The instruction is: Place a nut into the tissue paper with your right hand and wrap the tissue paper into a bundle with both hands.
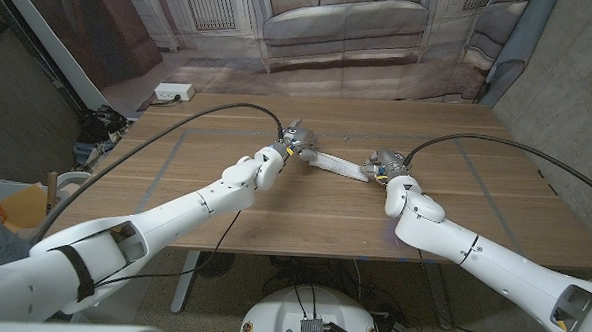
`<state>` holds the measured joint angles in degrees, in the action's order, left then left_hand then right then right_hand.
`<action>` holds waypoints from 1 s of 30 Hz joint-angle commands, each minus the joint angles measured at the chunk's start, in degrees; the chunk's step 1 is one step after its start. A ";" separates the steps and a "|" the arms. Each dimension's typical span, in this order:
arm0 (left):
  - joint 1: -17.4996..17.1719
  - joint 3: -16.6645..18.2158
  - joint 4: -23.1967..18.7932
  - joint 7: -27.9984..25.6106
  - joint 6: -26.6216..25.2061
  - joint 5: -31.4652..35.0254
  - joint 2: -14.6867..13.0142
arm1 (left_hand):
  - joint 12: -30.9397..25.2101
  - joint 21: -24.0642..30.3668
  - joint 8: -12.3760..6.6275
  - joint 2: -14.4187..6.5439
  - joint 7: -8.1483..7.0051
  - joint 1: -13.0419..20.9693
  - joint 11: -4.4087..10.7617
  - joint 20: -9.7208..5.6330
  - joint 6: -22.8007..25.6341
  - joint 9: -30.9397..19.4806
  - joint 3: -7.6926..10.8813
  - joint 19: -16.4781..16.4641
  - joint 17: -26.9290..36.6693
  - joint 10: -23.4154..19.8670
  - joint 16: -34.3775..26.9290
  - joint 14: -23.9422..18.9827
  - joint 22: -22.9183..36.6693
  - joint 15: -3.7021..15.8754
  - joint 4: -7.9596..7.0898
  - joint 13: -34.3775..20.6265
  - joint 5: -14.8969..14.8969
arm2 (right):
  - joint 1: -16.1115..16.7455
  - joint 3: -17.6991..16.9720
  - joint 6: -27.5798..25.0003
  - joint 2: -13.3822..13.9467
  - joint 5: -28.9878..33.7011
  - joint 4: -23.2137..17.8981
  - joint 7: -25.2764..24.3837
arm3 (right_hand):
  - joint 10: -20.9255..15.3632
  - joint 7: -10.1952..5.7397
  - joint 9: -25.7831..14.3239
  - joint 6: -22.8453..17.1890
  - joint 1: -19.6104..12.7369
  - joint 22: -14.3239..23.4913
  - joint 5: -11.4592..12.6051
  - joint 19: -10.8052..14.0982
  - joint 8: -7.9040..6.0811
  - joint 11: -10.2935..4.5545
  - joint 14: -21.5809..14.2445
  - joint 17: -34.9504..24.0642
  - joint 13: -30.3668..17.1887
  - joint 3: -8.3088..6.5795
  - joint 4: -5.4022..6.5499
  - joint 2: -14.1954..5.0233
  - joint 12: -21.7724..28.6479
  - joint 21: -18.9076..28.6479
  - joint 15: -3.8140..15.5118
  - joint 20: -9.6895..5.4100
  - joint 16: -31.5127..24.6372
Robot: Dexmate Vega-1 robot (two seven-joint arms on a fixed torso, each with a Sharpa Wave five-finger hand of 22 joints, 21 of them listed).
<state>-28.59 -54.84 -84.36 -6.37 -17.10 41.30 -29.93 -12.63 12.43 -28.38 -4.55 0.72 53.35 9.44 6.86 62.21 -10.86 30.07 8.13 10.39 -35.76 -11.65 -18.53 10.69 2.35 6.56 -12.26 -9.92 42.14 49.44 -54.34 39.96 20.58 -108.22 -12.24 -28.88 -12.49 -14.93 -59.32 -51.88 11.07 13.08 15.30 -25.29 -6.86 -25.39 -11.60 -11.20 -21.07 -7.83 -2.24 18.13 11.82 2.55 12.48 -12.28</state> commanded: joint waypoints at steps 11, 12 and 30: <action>-0.43 -0.79 -0.04 -2.02 -0.63 1.25 -0.39 | 0.61 -0.34 1.21 0.96 -1.35 1.64 0.54 -0.18 -2.25 -0.12 0.97 0.23 -0.05 1.04 0.45 0.75 0.07 1.89 1.50 -0.47 -0.08 | -1.00 1.73 -0.84 -0.36 -1.08 0.67 -0.78 | 0.43 -0.03 0.01 1.44 -0.09 0.18 -0.47 -0.16 -0.11 0.05 0.39 -0.31 -0.13 -0.71 -0.28 -0.56 -0.29 0.14 -0.16 -0.08 0.24; -0.46 -0.78 -0.14 -1.98 -0.65 1.25 -0.44 | 0.76 -0.35 1.53 1.04 -1.68 1.71 0.61 -0.14 -2.99 -0.14 1.01 0.25 -0.02 1.48 0.43 0.75 0.07 1.85 1.56 -0.52 -0.05 | -1.05 1.79 -0.94 -0.34 -1.13 0.64 -0.73 | 0.65 -0.05 0.10 2.16 -0.08 0.18 -0.62 -0.20 0.19 0.24 0.38 -0.33 -0.13 -0.80 -0.31 -0.57 -0.43 0.15 -0.17 -0.08 0.26; -2.20 1.46 -3.47 -0.81 -1.03 -1.17 -2.08 | 1.37 -0.61 7.51 1.72 -5.59 0.65 -1.23 -0.14 -17.72 -0.72 0.60 1.63 0.46 5.97 0.50 2.59 0.13 0.40 0.94 -1.12 -0.18 | -0.51 1.63 -1.57 0.66 -1.33 -1.94 -1.50 | 5.80 -0.01 1.50 21.66 3.14 0.13 -1.72 -1.13 9.43 2.94 3.19 -0.20 -0.40 -1.44 -0.10 1.01 -3.31 0.13 -1.54 -0.06 1.28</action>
<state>-29.83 -54.63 -86.01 -7.99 -17.85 41.56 -31.09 -11.51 11.84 -22.10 -2.87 -4.21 54.55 8.51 6.56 47.58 -11.35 30.66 9.05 10.55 -30.53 -11.21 -16.29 10.69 2.26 7.65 -13.21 -9.96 41.29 51.06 -55.32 40.16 19.34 -108.72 -13.34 -23.73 -12.49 -13.38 -39.42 -49.40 11.06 11.30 14.36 -16.77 -4.19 -22.70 -11.71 -11.35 -22.00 -7.84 -1.27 15.03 11.83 1.09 12.37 -11.01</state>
